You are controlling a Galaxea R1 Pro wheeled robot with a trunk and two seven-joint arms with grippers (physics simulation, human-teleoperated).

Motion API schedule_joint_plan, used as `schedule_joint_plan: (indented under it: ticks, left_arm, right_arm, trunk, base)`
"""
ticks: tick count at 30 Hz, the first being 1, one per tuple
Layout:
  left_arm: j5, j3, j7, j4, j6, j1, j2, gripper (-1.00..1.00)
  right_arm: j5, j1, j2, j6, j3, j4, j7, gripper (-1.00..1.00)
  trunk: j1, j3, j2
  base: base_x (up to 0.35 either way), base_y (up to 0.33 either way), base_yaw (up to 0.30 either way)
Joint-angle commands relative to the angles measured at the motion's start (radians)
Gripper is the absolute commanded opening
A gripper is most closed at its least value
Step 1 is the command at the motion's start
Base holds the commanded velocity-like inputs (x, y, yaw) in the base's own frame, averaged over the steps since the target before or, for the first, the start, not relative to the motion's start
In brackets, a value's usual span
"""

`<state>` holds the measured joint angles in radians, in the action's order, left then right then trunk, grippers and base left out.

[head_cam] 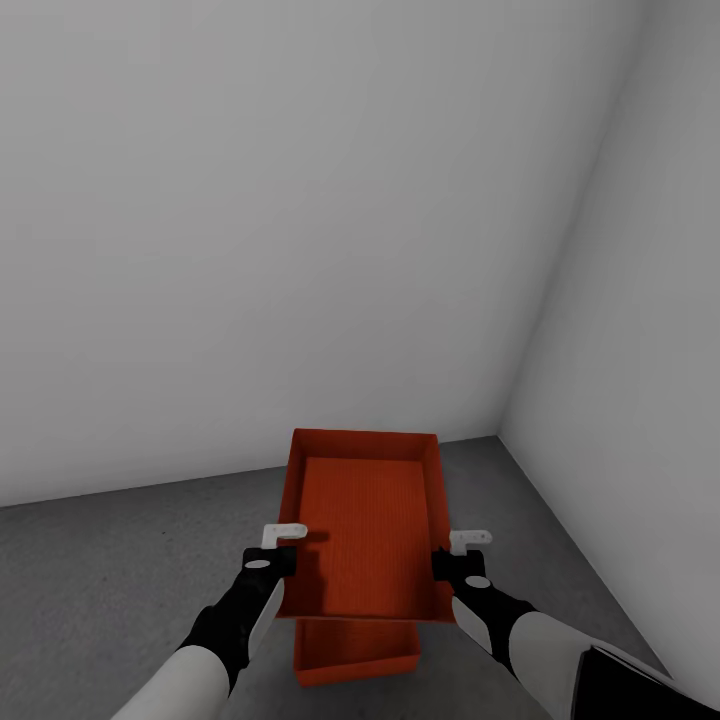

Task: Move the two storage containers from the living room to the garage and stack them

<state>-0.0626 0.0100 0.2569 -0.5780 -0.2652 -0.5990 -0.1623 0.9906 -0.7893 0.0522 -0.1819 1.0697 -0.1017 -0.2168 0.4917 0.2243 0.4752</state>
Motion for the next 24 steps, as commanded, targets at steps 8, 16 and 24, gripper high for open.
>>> schedule_joint_plan:
  ticks: [8, 16, 24]
  left_arm:
    - [-0.022, 0.004, 0.006, -0.003, -0.009, -0.001, 0.001, -1.00]
    - [-0.022, 0.004, 0.008, -0.004, -0.011, -0.001, 0.000, -1.00]
    - [-0.021, 0.002, 0.006, -0.004, -0.012, -0.001, 0.001, -1.00]
  right_arm:
    - [0.010, -0.001, -0.002, -0.003, -0.004, 0.014, -0.003, -1.00]
    - [0.010, -0.001, -0.002, -0.004, -0.004, 0.014, -0.003, -1.00]
    - [0.010, -0.001, -0.002, -0.004, -0.004, 0.014, -0.003, -1.00]
  trunk:
    - [0.000, 0.002, 0.002]
    - [0.000, 0.002, 0.002]
    - [0.012, 0.011, 0.023]
  base:
    - [0.000, 0.000, 0.000]
    - [0.000, 0.000, 0.000]
    - [0.000, 0.000, 0.000]
